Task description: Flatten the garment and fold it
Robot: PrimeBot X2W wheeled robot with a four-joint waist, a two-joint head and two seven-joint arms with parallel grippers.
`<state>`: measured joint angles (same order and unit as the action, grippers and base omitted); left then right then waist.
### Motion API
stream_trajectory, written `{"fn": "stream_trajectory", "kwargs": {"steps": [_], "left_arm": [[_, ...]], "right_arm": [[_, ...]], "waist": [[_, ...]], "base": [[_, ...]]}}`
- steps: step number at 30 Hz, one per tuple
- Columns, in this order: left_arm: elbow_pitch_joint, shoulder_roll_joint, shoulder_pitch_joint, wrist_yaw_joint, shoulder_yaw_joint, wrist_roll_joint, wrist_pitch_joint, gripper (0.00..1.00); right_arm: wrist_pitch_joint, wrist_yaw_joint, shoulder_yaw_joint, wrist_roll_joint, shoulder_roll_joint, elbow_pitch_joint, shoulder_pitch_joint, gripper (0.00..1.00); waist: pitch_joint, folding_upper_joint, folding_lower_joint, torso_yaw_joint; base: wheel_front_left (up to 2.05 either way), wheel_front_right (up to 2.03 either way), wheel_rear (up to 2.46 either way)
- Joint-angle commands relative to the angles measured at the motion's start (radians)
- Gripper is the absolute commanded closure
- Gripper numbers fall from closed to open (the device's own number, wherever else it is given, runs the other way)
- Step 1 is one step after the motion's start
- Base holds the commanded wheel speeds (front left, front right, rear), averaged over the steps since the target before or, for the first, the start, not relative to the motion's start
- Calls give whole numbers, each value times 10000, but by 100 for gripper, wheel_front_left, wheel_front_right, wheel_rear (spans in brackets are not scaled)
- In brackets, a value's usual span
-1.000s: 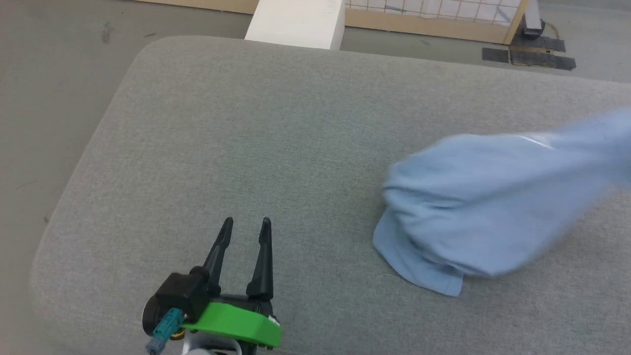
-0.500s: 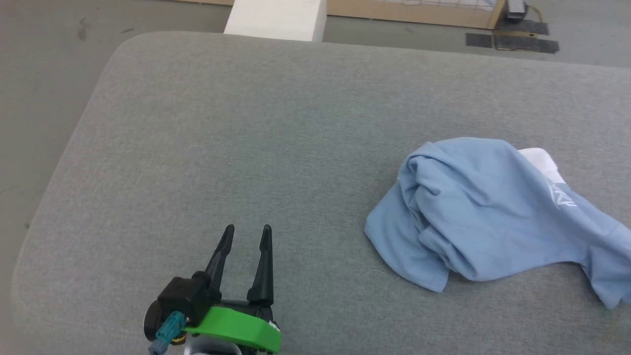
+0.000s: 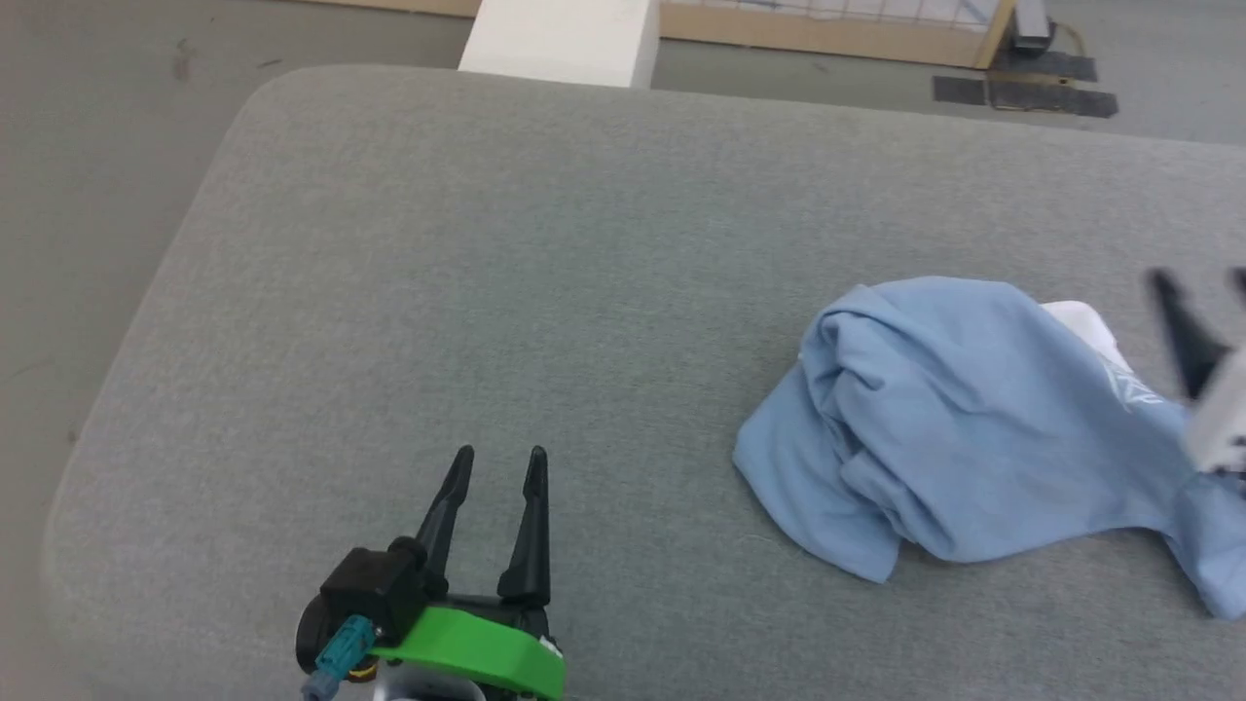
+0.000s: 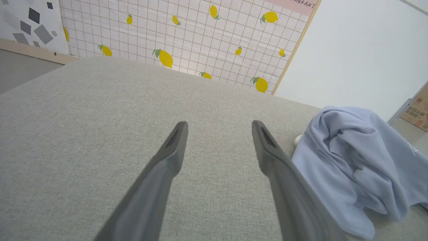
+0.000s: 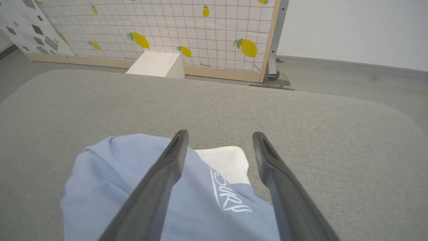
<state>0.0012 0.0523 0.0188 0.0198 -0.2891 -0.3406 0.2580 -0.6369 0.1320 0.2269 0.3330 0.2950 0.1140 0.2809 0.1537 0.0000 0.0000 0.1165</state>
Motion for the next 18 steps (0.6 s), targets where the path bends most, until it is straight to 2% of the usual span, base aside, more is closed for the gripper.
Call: {"fn": "stream_trajectory", "kwargs": {"steps": [1,6,10,14,15,16,17,18], "left_arm": [[-36,-20,-135,34,-49,-59,38,0],[-4,-20,-252,93,-251,-174,38,0],[71,-20,-336,98,-356,-187,38,0],[158,-20,-430,50,-512,-92,38,0],[181,-20,-462,40,-557,-86,38,0],[210,-20,-501,42,-600,-85,38,0],[230,-20,-528,51,-628,-89,38,0],[253,-20,-552,64,-658,-105,38,0]], "right_arm": [[-344,-13,-396,83,63,9,204,0],[-1948,-13,-2016,330,250,-725,518,0],[-2521,-13,-3175,168,534,-1616,844,0],[-2836,-13,-3471,2,182,-2941,1065,0],[-2810,-13,-3514,-120,150,-3189,1101,5],[-2727,-13,-3518,-284,108,-3481,1147,69],[-2616,-13,-3487,-396,66,-3678,1190,100],[-2478,-13,-3448,-511,15,-3886,1241,100]], "waist": [[193,0,0,244],[428,0,0,710],[515,0,0,1068],[587,0,0,1361],[603,0,0,1418],[605,0,0,1462],[598,0,0,1486],[570,0,0,1510]], "base": [[0,0,0],[0,0,0],[0,0,0],[0,0,0],[0,0,0],[0,0,0],[0,0,0],[0,0,0]]}}
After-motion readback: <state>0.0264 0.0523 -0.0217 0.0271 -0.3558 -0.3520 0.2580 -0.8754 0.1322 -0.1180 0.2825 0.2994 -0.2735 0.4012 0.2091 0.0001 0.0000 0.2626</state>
